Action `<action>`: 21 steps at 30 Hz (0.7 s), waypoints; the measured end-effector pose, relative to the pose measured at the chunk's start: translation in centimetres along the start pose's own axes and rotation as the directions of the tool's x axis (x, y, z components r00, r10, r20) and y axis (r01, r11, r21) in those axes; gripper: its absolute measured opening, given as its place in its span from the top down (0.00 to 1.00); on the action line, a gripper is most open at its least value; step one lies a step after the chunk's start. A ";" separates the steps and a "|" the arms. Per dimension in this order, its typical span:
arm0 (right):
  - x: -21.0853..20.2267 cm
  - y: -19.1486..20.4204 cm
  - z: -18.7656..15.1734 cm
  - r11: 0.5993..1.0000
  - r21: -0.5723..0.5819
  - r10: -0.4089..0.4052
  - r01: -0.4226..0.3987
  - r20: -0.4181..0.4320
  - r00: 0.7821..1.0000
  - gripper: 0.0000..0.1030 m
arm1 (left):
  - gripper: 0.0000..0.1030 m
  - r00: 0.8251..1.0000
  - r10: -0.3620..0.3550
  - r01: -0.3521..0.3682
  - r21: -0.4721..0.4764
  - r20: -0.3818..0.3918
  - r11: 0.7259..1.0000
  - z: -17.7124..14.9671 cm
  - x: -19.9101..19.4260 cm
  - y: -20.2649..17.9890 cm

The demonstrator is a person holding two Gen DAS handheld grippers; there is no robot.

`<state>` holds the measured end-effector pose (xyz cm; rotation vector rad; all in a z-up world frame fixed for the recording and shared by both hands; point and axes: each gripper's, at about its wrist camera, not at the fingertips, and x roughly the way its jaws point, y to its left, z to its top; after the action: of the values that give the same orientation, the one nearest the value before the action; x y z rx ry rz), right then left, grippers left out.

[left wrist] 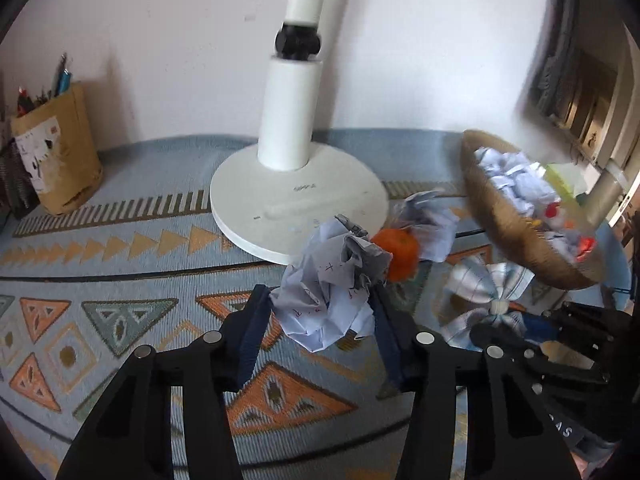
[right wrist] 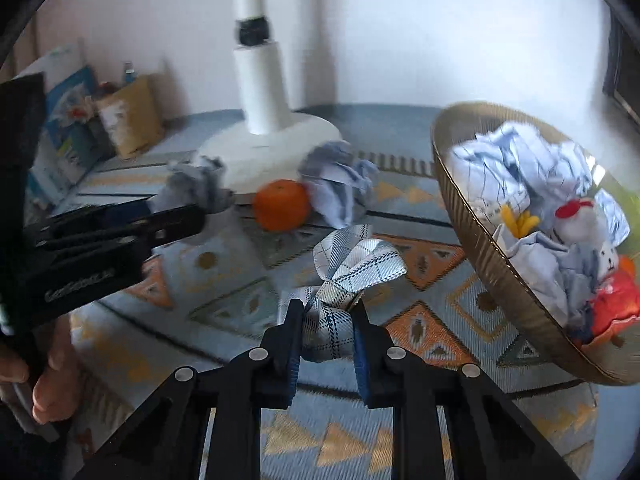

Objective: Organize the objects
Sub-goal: 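Grasp a grid paper ball with the left tool while the right tool grasps the plaid bow, then carry the paper ball and plaid bow over the bowl and release both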

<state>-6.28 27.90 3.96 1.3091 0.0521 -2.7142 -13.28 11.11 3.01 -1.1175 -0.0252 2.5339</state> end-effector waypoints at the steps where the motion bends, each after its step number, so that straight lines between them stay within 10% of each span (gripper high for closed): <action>1: -0.9 0.3 -0.4 1.000 -0.017 0.007 -0.007 0.012 1.000 0.79 | 0.54 1.000 0.005 -0.005 0.000 0.010 1.000 -0.2 -0.9 -0.1; 9: -8.3 0.4 -6.3 0.983 -0.087 0.165 -0.162 0.034 0.986 0.79 | 0.54 0.999 0.033 -0.029 -0.081 0.042 0.996 -5.5 -8.4 -0.7; 17: -7.7 -1.3 -11.4 0.969 -0.005 0.242 -0.247 -0.180 0.953 0.72 | 0.53 0.983 0.176 -0.170 -0.100 0.047 0.980 -9.8 -9.1 -0.5; 21: -8.5 -2.1 -11.7 0.994 -0.004 0.111 -0.113 -0.166 0.980 0.37 | 0.50 0.980 0.178 -0.170 -0.100 0.083 0.980 -9.8 -9.5 -0.4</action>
<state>7.71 31.84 3.24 1.4833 0.0118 -2.5036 -0.23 7.02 3.07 -1.0788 -0.0726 2.7644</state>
